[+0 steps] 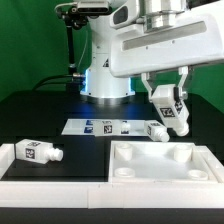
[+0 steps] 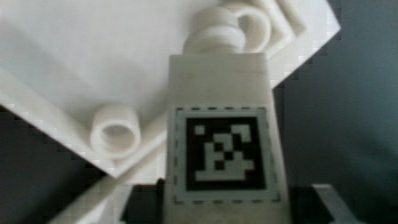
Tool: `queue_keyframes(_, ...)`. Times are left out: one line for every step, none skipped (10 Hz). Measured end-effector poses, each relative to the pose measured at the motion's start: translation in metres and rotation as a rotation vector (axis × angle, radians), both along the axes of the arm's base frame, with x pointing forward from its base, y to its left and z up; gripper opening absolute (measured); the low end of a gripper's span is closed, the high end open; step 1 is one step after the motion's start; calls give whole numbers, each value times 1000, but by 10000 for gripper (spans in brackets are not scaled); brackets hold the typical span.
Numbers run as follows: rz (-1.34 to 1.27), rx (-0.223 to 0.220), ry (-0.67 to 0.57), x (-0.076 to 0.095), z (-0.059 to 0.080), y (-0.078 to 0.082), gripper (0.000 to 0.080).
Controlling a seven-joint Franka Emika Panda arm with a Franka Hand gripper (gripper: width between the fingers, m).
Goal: Assemble one leg
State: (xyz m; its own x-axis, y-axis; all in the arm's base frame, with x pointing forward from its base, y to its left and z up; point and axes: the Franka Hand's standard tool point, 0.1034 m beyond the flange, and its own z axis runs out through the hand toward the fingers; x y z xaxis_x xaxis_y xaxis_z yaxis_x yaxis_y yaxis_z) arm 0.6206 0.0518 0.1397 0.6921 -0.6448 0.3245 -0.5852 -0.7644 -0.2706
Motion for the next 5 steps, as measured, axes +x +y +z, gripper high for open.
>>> queue_keyframes(21, -35, -52, 7, -1, 2, 287)
queue_keyframes(35, -62, -100, 10, 1, 10, 287)
queue_keyframes(57, -101, -180, 6, -3, 37, 287)
queue_keyframes(52, -146, -227, -2, -7, 49, 287)
queue_keyframes(47, -185, -247, -3, -9, 47, 287)
